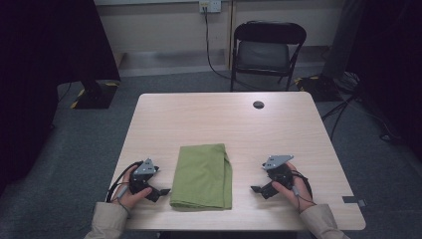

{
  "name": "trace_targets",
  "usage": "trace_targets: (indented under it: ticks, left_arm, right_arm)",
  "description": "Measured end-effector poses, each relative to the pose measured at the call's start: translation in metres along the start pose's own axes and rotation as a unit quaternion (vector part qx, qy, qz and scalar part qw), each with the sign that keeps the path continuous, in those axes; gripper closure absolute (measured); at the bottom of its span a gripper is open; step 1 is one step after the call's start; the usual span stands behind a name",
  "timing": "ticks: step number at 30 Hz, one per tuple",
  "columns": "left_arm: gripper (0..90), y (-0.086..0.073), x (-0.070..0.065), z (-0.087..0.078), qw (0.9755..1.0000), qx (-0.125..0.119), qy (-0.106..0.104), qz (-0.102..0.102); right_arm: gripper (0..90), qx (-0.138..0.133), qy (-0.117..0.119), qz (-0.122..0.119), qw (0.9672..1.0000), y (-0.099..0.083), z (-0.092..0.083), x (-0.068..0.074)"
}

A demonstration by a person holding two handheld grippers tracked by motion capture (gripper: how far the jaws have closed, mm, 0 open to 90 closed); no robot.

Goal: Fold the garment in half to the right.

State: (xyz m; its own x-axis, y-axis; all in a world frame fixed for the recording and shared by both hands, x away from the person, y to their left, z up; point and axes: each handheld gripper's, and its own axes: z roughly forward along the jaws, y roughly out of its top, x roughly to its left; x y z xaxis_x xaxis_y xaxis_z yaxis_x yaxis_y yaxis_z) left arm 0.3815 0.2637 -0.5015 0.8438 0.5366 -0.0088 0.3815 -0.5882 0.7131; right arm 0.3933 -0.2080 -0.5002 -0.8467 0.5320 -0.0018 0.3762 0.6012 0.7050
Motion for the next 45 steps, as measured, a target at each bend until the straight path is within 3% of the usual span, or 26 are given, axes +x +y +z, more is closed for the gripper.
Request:
trace_targets:
  ticks: [45]
  left_arm:
    - [0.0,0.000,0.000,0.000,1.0000,0.000,0.000,0.000]
  right_arm:
    - [0.3,-0.003,-0.032,0.036,0.9989,-0.044,-0.044,-0.022]
